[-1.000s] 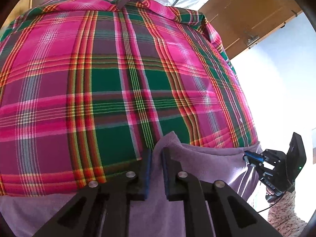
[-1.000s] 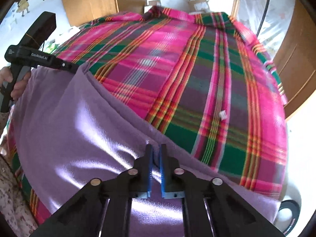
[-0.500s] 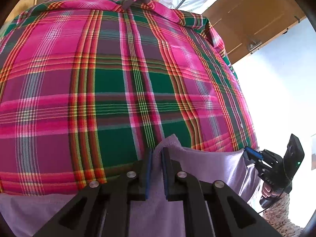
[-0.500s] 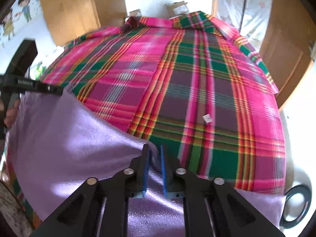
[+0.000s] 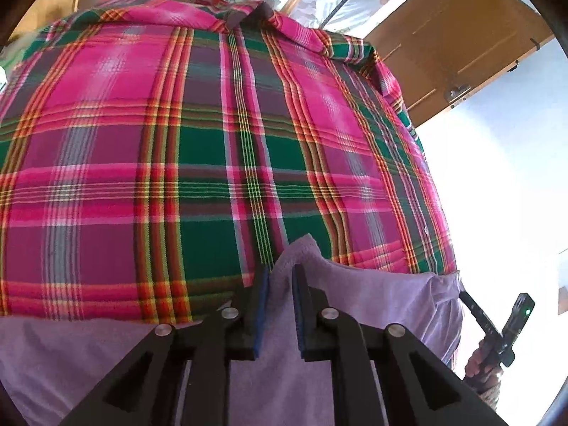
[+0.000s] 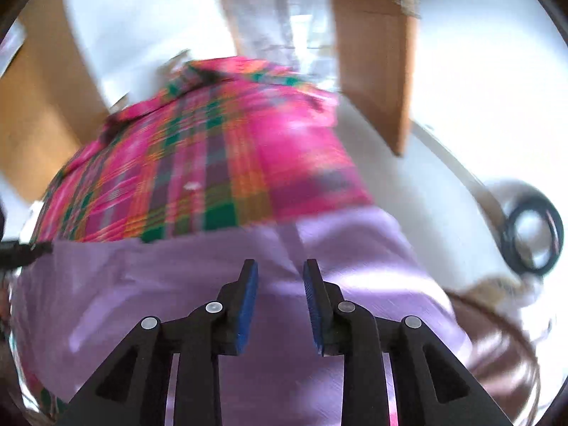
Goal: Fold clothes
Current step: 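Move both open grippers back over the folded purple garment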
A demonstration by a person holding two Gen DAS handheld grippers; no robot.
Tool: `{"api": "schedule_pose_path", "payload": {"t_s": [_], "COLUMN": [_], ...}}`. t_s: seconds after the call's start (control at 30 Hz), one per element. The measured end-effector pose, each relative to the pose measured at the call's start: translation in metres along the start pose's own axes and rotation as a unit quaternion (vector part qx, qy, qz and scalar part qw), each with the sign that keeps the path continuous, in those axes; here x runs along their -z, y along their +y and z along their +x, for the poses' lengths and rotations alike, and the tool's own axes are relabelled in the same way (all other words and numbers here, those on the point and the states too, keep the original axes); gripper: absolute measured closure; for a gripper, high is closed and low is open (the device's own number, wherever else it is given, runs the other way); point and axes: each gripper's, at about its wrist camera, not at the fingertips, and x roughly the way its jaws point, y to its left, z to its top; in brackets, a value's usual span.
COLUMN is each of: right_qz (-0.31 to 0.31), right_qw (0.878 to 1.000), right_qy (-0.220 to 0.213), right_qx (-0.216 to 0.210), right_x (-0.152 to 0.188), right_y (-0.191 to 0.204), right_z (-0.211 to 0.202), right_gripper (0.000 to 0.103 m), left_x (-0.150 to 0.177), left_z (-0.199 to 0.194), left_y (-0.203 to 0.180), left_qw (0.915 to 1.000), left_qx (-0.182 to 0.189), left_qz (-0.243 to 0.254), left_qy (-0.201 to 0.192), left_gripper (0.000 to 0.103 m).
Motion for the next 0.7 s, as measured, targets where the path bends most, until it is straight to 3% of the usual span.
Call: {"api": "schedule_pose_path", "payload": {"t_s": [0.13,0.27,0.6,0.7], "right_qz": [0.069,0.119,0.091,0.046], "right_qw": [0.996,0.990,0.991,0.996], "right_qy": [-0.022,-0.035,-0.052,-0.062], "right_qx": [0.055,0.066,0.088,0.047], "right_x": [0.018,0.026,0.039,0.044], "right_y": [-0.037,-0.057,-0.037,-0.010], "right_z": [-0.017,-0.022,-0.037,-0.042], "right_gripper": [0.073,0.060,0.059,0.059], "left_x": [0.008,0.017,0.056,0.070], "left_z": [-0.010,-0.016,-0.050,-0.062], "left_y": [-0.006,-0.006,0.015,0.023], "left_qw": [0.9999,0.9998,0.9986,0.9976], "left_qx": [0.002,0.002,-0.012,-0.021], "left_qz": [-0.001,-0.005,-0.031,-0.037], "left_qy": [-0.013,-0.017,-0.042,-0.055], "left_gripper": [0.088,0.088,0.088,0.088]}}
